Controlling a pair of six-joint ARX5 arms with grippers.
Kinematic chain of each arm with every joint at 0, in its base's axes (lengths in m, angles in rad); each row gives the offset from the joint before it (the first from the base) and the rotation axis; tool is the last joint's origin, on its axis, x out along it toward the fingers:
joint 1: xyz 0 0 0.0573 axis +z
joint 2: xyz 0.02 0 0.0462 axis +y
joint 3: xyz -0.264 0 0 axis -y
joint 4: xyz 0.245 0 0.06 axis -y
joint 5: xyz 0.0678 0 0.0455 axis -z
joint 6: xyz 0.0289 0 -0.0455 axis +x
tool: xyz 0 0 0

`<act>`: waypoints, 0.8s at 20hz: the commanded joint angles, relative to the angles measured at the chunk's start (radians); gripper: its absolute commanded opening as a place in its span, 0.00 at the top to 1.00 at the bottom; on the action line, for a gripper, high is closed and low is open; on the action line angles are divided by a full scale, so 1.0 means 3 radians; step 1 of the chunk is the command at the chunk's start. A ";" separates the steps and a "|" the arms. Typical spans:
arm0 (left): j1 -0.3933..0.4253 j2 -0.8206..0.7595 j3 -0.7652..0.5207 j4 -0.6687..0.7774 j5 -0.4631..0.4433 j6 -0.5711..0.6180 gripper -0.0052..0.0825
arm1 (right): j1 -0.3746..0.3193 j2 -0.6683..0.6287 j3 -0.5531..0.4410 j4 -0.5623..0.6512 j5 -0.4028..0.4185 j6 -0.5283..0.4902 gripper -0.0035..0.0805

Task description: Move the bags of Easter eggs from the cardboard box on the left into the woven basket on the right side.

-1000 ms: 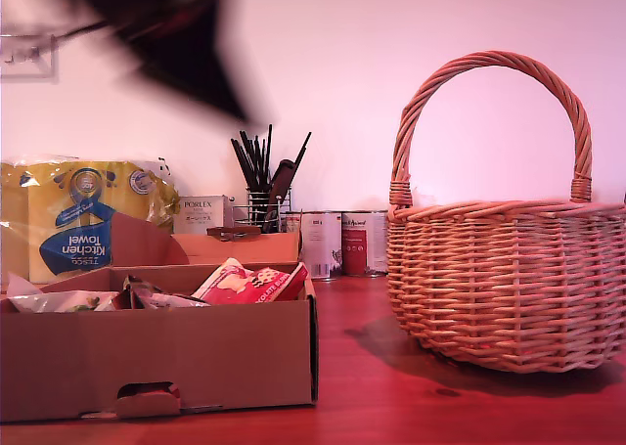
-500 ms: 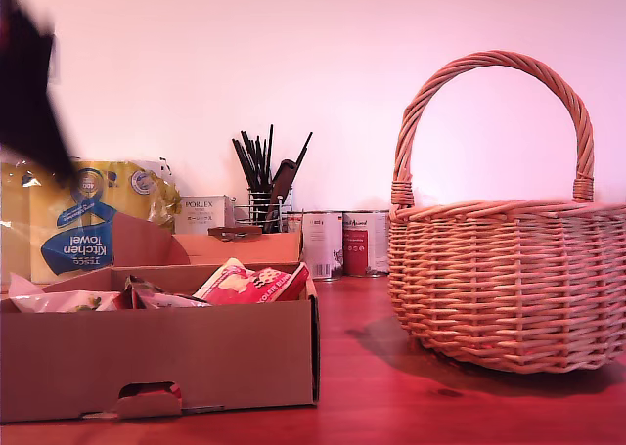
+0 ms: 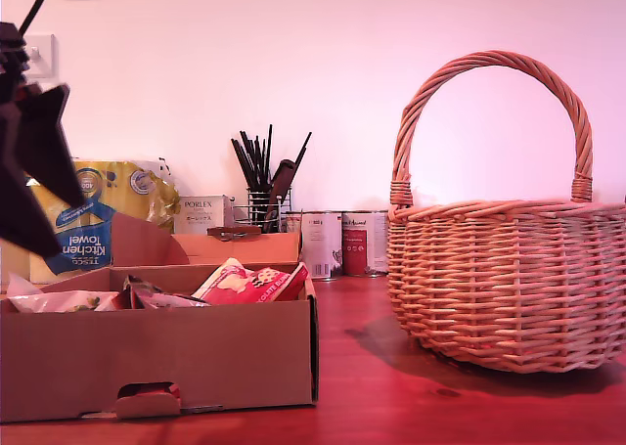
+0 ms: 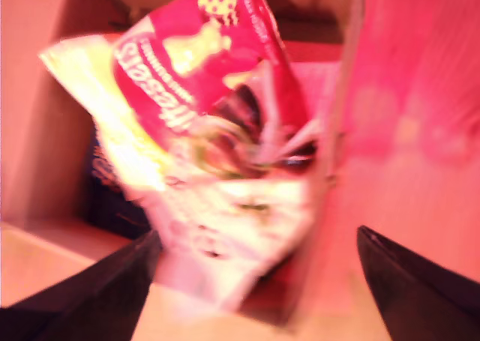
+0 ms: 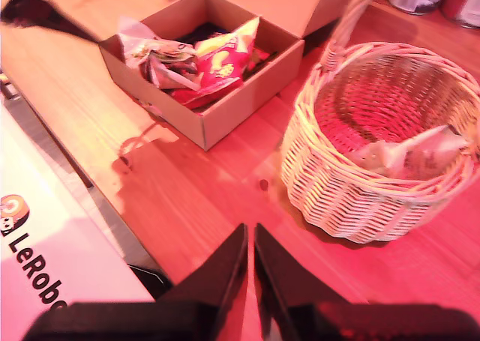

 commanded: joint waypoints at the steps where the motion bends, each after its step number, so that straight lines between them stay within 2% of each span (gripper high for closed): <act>1: 0.0025 0.0132 0.0155 -0.0017 0.0112 -0.0444 0.04 | -0.0013 -0.0010 0.0020 0.0031 -0.0008 -0.0024 0.97; 4: 0.0079 0.0383 0.0406 -0.0060 0.0366 -0.1095 0.04 | -0.0013 -0.0010 0.0019 0.0066 -0.0008 -0.0071 0.97; 7: 0.0048 0.0735 0.0713 -0.0300 0.0561 -0.1495 0.04 | -0.0013 -0.0010 0.0019 0.0102 -0.0008 -0.0083 0.97; 10: 0.0048 0.1175 0.0946 -0.0609 0.0547 -0.1497 0.04 | -0.0013 -0.0008 0.0018 0.0122 -0.0009 -0.0081 0.97; 16: 0.0047 0.1687 0.1108 -0.0706 0.0407 -0.1548 0.04 | -0.0013 -0.0008 0.0018 0.0125 -0.0009 -0.0081 0.97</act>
